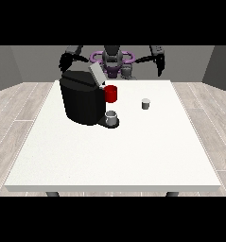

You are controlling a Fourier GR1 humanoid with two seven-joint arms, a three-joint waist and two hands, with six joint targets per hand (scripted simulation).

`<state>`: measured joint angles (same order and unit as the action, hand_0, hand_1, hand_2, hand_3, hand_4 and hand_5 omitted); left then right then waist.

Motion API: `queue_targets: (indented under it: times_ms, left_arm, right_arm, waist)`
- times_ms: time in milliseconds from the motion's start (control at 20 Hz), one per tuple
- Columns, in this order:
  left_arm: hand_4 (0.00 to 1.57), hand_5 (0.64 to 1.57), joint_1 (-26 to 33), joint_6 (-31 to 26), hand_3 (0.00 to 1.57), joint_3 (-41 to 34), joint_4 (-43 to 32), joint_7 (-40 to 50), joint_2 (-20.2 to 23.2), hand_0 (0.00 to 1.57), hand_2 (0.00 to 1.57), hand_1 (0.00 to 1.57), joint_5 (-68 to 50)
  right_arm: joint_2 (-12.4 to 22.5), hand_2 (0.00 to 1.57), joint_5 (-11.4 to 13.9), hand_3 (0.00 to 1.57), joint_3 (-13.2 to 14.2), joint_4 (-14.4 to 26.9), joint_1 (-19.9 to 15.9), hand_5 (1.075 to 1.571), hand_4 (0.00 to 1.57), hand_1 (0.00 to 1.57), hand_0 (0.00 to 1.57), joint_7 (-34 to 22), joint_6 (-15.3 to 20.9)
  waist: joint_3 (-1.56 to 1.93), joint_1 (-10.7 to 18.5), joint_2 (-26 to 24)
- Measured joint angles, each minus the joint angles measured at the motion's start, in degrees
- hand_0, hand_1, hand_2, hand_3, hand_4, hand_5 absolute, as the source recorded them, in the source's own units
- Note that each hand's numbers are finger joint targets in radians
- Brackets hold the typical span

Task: Insert the coffee pod into the coffee machine and close the lid

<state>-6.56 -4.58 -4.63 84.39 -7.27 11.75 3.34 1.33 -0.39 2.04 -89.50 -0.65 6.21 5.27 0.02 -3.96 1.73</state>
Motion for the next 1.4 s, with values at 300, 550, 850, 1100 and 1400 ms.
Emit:
queue_targets:
  times_ms: [300,550,850,1100,1400]
  left_arm:
    - [0.00,1.571,-7.2,-3.0,0.00,-3.9,-8.6,3.1,4.8,0.00,0.00,0.00,-0.8]
    - [0.00,1.571,-12.3,-3.6,0.00,-5.0,-16.5,3.7,7.0,0.00,0.00,0.00,0.7]
    - [0.00,1.571,-17.7,-2.1,0.00,-5.5,-25.2,2.5,7.8,0.00,0.00,0.00,3.4]
    - [0.00,1.571,-20.9,-1.7,0.00,-4.9,-30.7,1.2,9.0,0.00,0.00,0.00,6.1]
    - [0.00,1.571,-23.3,-1.2,0.22,-2.1,-35.0,1.8,8.7,0.22,0.53,0.22,10.5]
  right_arm:
    - [-0.3,0.00,-0.3,0.00,-1.6,-1.8,-1.5,1.571,0.23,0.00,0.00,-1.0,0.4]
    - [-0.4,0.00,-0.6,0.00,-2.7,-2.6,-3.1,1.571,0.28,0.00,0.00,-1.6,0.7]
    - [-0.4,0.00,-0.3,0.00,-4.0,-1.8,-5.6,1.571,0.35,0.00,0.00,-1.7,2.0]
    - [0.8,0.00,-1.1,0.00,-2.0,0.3,-8.3,1.571,0.39,0.00,0.00,-2.6,1.5]
    - [0.8,0.00,0.5,0.00,-1.5,3.9,-9.9,1.571,0.42,0.00,0.00,-4.4,3.2]
  waist:
    - [-0.02,-2.6,2.7]
    - [-0.04,-4.3,5.2]
    - [-0.04,-5.0,8.4]
    - [-0.04,-4.8,10.3]
    - [-0.03,-3.8,9.3]
